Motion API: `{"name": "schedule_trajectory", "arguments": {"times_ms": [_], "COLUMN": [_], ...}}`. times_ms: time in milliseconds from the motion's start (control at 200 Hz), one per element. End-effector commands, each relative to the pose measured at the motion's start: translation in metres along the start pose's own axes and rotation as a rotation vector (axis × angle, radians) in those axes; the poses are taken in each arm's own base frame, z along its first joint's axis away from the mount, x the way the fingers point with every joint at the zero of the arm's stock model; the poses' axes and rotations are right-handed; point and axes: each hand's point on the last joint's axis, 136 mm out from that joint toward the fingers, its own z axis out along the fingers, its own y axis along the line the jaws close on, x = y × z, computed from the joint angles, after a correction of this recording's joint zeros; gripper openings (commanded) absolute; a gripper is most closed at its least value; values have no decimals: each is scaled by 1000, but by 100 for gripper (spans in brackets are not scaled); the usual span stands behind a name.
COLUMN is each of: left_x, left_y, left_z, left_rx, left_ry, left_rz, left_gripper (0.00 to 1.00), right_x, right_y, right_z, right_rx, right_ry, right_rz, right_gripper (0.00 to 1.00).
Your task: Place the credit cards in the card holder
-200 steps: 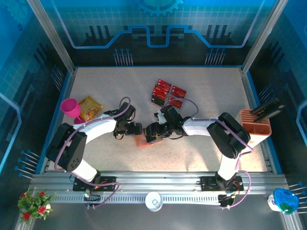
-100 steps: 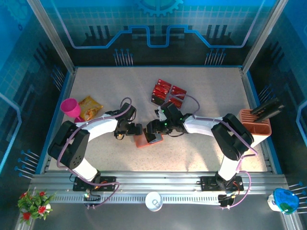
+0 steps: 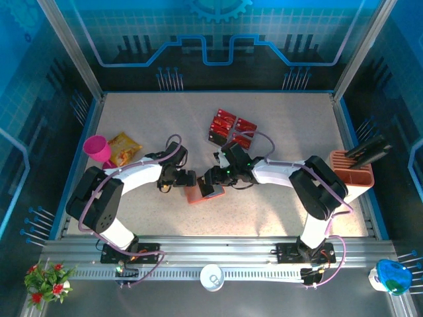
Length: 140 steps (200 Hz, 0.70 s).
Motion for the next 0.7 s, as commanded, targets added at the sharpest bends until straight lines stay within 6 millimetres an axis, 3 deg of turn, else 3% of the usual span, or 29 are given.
{"name": "schedule_trajectory", "arguments": {"times_ms": [0, 405, 695], "left_x": [9, 5, 2], "left_y": [2, 0, -2], "left_z": [11, 10, 10], "left_rx": [8, 11, 15], "left_ry": [33, 27, 26], "left_rz": [23, 27, 31], "left_gripper": [97, 97, 97], "right_x": [12, 18, 21], "right_y": [-13, -6, -2], "right_z": [7, 19, 26], "right_rx": [45, 44, 43], "right_ry": [40, 75, 98], "right_rz": [10, -5, -13], "right_gripper": [36, 25, 24]}}
